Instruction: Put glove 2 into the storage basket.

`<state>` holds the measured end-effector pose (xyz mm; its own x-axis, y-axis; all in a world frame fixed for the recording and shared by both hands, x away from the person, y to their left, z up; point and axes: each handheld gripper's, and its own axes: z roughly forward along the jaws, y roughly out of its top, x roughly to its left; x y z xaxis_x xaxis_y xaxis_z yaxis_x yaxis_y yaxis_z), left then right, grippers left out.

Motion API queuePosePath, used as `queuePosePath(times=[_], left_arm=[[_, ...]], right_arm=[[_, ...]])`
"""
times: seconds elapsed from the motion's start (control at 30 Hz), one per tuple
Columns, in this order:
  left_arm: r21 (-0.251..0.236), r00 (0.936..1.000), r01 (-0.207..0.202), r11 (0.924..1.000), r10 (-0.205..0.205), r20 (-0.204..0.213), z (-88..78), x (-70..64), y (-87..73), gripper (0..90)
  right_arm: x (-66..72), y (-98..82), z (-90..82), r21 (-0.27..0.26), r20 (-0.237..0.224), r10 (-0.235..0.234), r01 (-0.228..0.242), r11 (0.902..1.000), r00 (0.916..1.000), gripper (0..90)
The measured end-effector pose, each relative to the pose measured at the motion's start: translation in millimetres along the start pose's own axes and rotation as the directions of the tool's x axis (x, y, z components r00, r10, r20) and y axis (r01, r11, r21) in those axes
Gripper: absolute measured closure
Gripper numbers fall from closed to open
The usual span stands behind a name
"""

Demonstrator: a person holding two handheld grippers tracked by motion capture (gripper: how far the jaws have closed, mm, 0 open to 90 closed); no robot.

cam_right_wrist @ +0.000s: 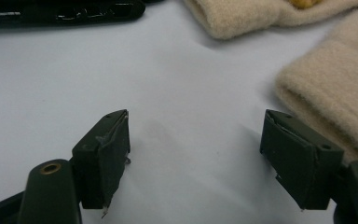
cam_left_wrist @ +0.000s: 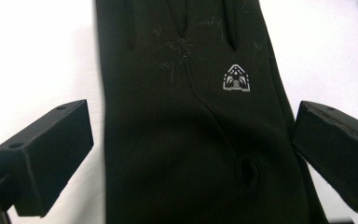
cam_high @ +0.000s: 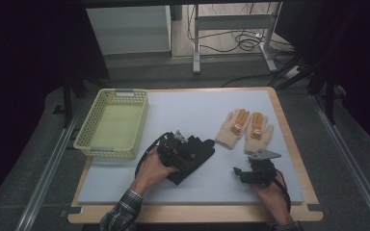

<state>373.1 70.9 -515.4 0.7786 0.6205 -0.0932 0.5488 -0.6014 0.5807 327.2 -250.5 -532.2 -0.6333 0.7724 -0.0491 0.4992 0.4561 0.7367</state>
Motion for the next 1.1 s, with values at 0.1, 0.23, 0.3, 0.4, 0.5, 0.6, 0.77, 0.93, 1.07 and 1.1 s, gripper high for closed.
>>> queuePosePath(times=[0.1,0.23,0.3,0.4,0.5,0.6,0.77,0.93,1.07,1.1], left_arm=[[0.053,0.9991,-0.042,0.9977,0.042,0.002,11.6,-7.6,-0.4,0.0],[0.075,0.9965,-0.072,0.9946,0.075,-0.037,14.2,-15.2,-1.2,0.0],[0.08,0.9954,-0.084,0.9933,0.087,-0.039,13.6,-17.0,-1.6,0.7],[0.077,0.9966,-0.069,0.9946,0.072,-0.038,10.2,-16.8,-1.2,13.1],[0.068,0.9977,-0.053,0.9963,0.056,-0.039,4.6,-18.9,-2.0,26.3],[0.056,0.9978,-0.04,0.9976,0.043,-0.05,1.2,-20.5,-3.0,48.9],[0.047,0.9985,-0.013,0.9988,0.015,-0.052,-2.4,-15.6,-3.8,69.4],[0.032,0.998,0.022,0.9993,-0.02,-0.06,-14.0,-9.4,3.9,69.9],[-0.001,0.9909,0.023,0.9997,-0.023,-0.132,-35.4,-4.1,14.3,69.5],[-0.006,0.989,0.028,0.9996,-0.028,-0.145,-42.4,-1.5,17.5,69.5]], right_arm=[[0.0,0.0,0.0,0.0,-0.001,0.0,0.0,1.0,1.0,23.5],[0.0,0.0,0.1,0.001,-0.001,-0.001,0.001,1.0,1.0,23.4],[0.1,0.0,0.0,0.001,-0.001,-0.001,0.001,1.0,1.0,23.4],[0.0,0.0,0.1,0.001,-0.001,-0.001,0.001,1.0,1.0,23.4],[0.1,0.0,0.1,0.001,-0.001,-0.001,0.001,1.0,1.0,23.4],[0.1,0.0,0.0,0.002,-0.001,-0.001,0.001,1.0,1.0,23.4],[0.2,0.0,0.1,0.002,-0.001,-0.001,0.001,1.0,1.0,23.4],[0.0,0.0,0.1,0.002,-0.001,-0.001,0.001,1.0,1.0,23.4],[0.0,0.0,0.1,0.002,-0.001,-0.001,0.001,1.0,1.0,23.3],[0.0,0.0,0.1,0.002,-0.001,-0.001,0.001,1.0,1.0,23.3]])
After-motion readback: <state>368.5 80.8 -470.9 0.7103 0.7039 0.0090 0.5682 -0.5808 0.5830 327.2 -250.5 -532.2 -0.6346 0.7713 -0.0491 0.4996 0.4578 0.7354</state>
